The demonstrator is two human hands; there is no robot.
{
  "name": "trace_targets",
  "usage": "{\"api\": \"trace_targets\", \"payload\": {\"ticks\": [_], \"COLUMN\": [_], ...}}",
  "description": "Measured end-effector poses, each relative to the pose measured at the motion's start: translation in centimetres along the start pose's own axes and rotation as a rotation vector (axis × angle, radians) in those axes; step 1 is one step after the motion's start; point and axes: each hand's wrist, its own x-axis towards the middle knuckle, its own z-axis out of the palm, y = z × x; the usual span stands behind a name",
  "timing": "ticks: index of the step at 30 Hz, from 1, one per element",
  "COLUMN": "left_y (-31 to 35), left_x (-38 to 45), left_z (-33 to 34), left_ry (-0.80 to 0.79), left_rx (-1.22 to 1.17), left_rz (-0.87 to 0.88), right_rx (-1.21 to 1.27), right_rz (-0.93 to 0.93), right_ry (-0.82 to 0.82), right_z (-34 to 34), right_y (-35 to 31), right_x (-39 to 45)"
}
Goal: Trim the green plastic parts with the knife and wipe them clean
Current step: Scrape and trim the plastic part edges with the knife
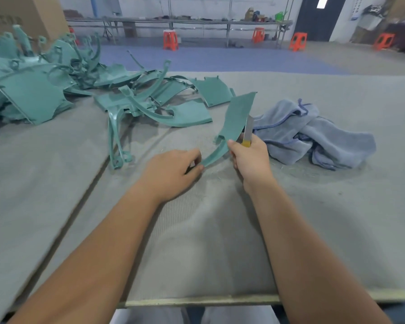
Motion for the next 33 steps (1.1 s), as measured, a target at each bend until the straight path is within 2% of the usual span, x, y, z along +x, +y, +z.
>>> {"api": "trace_targets", "payload": {"ticks": [4, 7, 12, 15, 18, 20, 22, 25, 27, 28, 31, 32, 33], "left_y": [-0.6, -1.6, -2.9, -2.1, -0.6, 0.2, 0.9, 0.9, 1.2, 1.6, 3.8, 4.2, 4.4], "left_x": [0.3, 0.2, -0.4, -0.3, 0.0, 0.1, 0.0, 0.0, 0.5, 0.9, 2.4, 2.9, 3.3], "left_z": [0.0, 0.0, -0.1, -0.3, -0.9, -1.2, -1.1, -0.6, -0.6, -0.6, -0.5, -0.3, 0.0], "left_ry": [0.054, 0.12, 0.102, 0.115, 0.273, 0.345, 0.308, 0.116, 0.033, 0.028, 0.129, 0.176, 0.21], "left_rx": [0.022, 0.049, 0.099, 0.075, 0.001, -0.095, -0.188, -0.348, -0.499, -0.627, -1.312, -1.412, -1.409], "left_rz": [-0.02, -0.106, -0.238, -0.207, -0.08, 0.027, 0.026, -0.19, -0.328, -0.386, -0.578, -0.617, -0.643], "right_rx": [-0.071, -0.055, -0.034, -0.098, -0.134, -0.043, 0.113, 0.309, 0.341, 0.326, 0.289, 0.284, 0.265], "right_rz": [0.019, 0.037, 0.034, -0.003, -0.021, -0.015, -0.022, -0.017, 0.034, 0.054, 0.072, 0.074, 0.07], "right_ry": [0.027, 0.036, 0.055, 0.045, 0.039, 0.052, 0.078, 0.077, 0.023, -0.011, -0.068, -0.067, -0.066], "right_z": [0.1, -0.2, -0.4, -0.3, -0.1, -0.1, -0.2, -0.4, -0.2, 0.1, 0.9, 0.9, 0.9], "right_y": [-0.1, -0.2, -0.3, -0.4, -0.4, -0.5, -0.8, -1.1, -1.0, -1.0, -1.0, -1.0, -1.0], "right_x": [0.0, 0.0, 0.0, -0.1, -0.3, -0.3, -0.1, -0.2, -0.4, -0.5, -0.8, -0.8, -0.8]}}
